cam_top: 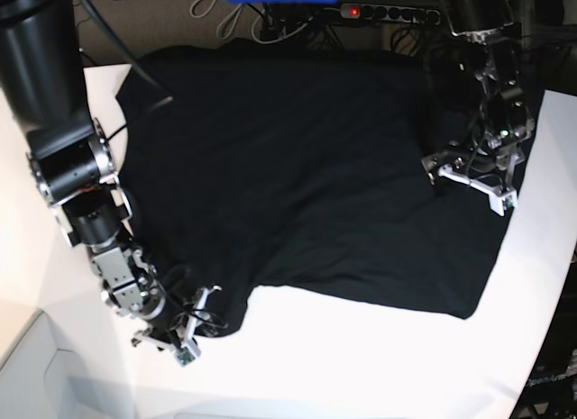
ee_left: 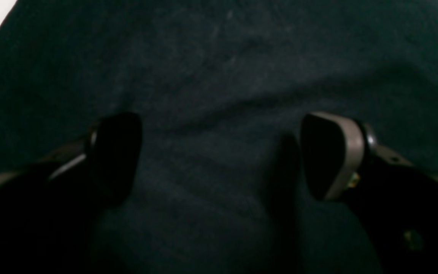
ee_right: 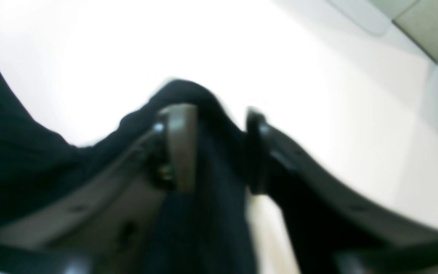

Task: Layout the t-shirt on the table in an organized manner, then fold the t-shirt properly
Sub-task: 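Pull the shirt back out flat with the right gripper, then grasp the shirt with both grippers and pull it to straighten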

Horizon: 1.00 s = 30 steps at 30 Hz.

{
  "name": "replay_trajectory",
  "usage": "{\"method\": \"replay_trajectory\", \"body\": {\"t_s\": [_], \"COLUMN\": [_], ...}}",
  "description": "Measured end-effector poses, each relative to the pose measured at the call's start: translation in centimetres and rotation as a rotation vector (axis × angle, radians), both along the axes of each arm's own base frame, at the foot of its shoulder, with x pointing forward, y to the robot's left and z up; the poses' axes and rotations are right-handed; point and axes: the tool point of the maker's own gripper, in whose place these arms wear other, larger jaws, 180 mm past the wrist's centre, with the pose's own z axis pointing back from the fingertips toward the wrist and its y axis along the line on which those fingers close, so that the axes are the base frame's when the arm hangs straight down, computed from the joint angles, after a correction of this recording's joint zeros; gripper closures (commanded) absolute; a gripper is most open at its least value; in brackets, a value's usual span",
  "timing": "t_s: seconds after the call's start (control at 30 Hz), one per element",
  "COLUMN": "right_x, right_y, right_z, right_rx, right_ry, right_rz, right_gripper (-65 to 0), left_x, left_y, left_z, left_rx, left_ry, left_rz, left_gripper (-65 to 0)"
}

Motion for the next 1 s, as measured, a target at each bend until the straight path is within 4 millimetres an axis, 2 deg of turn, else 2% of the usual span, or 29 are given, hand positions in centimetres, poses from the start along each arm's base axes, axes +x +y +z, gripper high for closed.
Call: {"method": "replay_trajectory", "body": {"t_s": [0.07,0.13,0.27,0.33,0.37,0.47,0.5,0.57,0.67,0.73,0.87,1.0], "right_x": [0.0,0.3,0.5,-0.6,-1.5,-5.4,-6.4,-8.8,-11.4,-12.5,-14.0,-16.0], "right_y": [-1.0,-3.2,-9.1,-10.9,-11.0,-9.7,-8.8,-8.2,-6.9,-5.1,-1.8,-1.1], "right_z": [-0.1,-0.2,-0.5,-1.8,-2.8,-6.2,-6.3,-6.4,-5.1,-4.0,-1.4,0.9], "right_rx": [-0.011,-0.053,-0.170,-0.160,-0.141,-0.060,-0.012,0.009,0.063,0.106,0.193,0.226], "right_ry": [0.003,-0.002,0.022,0.094,0.134,0.245,0.215,0.221,0.150,0.109,0.036,-0.025], "right_rz": [-0.015,-0.088,-0.329,-0.412,-0.423,-0.388,-0.364,-0.339,-0.305,-0.276,-0.236,-0.233], "right_gripper": [-38.2,-42.4,-44.0,-44.0,-44.0,-44.0,-44.0,-44.0,-44.0,-43.9,-42.4,-42.6], "left_x": [0.0,0.0,-0.1,-0.1,-0.1,0.0,-0.1,0.0,0.1,0.6,2.0,3.2], "left_y": [0.0,0.0,0.3,0.4,0.4,0.4,0.4,0.4,0.2,-0.1,-0.7,-0.3], "left_z": [0.0,0.0,0.0,0.1,0.1,0.2,0.2,0.3,0.4,0.8,2.7,5.3], "left_rx": [0.000,0.000,0.000,-0.003,-0.004,-0.002,0.000,-0.002,-0.006,-0.015,-0.017,0.018], "left_ry": [0.000,0.001,0.005,0.004,0.005,0.002,0.004,0.002,0.008,0.005,-0.052,-0.128], "left_rz": [-0.002,-0.001,-0.003,-0.006,-0.005,-0.007,-0.008,-0.008,-0.008,-0.010,-0.025,-0.028], "left_gripper": [-65.0,-65.0,-65.0,-65.0,-65.0,-65.0,-65.0,-65.0,-65.0,-65.0,-65.0,-65.0]}}
